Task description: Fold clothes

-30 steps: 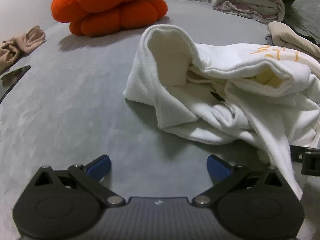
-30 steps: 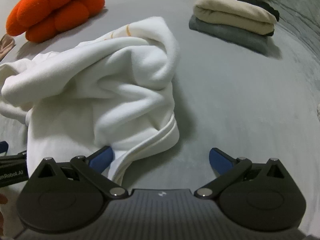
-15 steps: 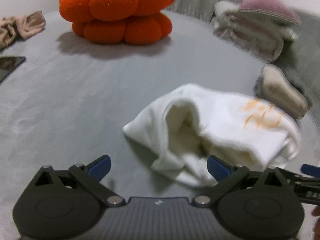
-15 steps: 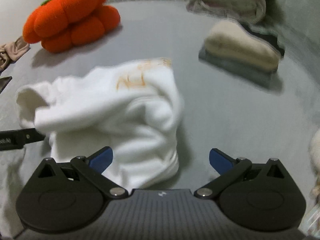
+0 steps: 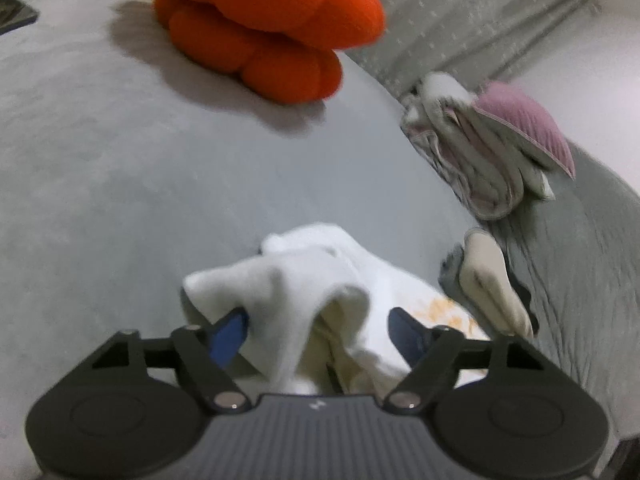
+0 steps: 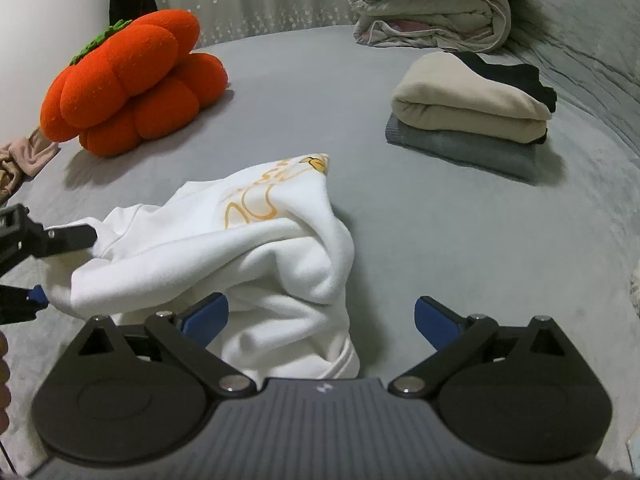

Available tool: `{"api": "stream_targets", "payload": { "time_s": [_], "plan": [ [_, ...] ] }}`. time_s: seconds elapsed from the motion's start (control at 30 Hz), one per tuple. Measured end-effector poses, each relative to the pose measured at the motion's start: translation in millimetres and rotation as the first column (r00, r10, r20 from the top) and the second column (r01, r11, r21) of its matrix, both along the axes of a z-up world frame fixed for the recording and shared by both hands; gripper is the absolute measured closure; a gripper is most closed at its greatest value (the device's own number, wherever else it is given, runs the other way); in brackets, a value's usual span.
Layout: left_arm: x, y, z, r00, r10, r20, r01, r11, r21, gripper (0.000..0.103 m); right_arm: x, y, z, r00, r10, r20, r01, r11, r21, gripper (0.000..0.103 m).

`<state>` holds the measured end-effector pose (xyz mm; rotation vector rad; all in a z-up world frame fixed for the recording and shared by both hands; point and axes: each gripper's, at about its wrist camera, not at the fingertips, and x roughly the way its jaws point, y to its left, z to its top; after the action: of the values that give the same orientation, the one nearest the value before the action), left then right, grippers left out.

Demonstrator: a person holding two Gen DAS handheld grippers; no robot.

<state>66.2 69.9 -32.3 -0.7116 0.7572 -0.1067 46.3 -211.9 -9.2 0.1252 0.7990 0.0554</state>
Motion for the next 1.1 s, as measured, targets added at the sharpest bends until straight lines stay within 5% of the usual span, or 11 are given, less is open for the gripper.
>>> {"api": "stream_targets", "payload": {
  "time_s": [0.13,0.2,0.27,0.53,0.87,1.1],
  "plan": [
    [5,8,-1,0.995,0.096,-0.01,-0.095,0.995,0.024,0.061,0,-1,2,1.0,-0.02,0.021,0.02,1.0,0.018,0.003],
    [8,9,0,0.994,0.108,-0.005,-0.108,0.994,0.012,0.088,2,-3,1,0.999,-0.032,0.023,0.032,0.999,0.03,0.003],
    [11,8,7,0.993,0.12,0.012,-0.121,0.992,0.039,0.094,3,-4,0,0.998,-0.047,0.028,0.046,0.998,0.035,0.003],
    [22,5,54,0.984,0.106,0.144,-0.138,0.963,0.232,0.096,-1,-4,4,0.998,0.003,0.056,-0.005,0.999,0.033,0.002],
    [32,17,87,0.98,0.083,0.181,-0.134,0.947,0.29,0.096,4,-6,2,0.998,0.053,0.046,-0.06,0.983,0.173,0.002],
    [15,21,79,0.989,0.073,0.131,-0.112,0.941,0.32,0.086,13,-1,-9,0.999,0.049,0.005,-0.049,0.972,0.232,0.023]
  ]
}}
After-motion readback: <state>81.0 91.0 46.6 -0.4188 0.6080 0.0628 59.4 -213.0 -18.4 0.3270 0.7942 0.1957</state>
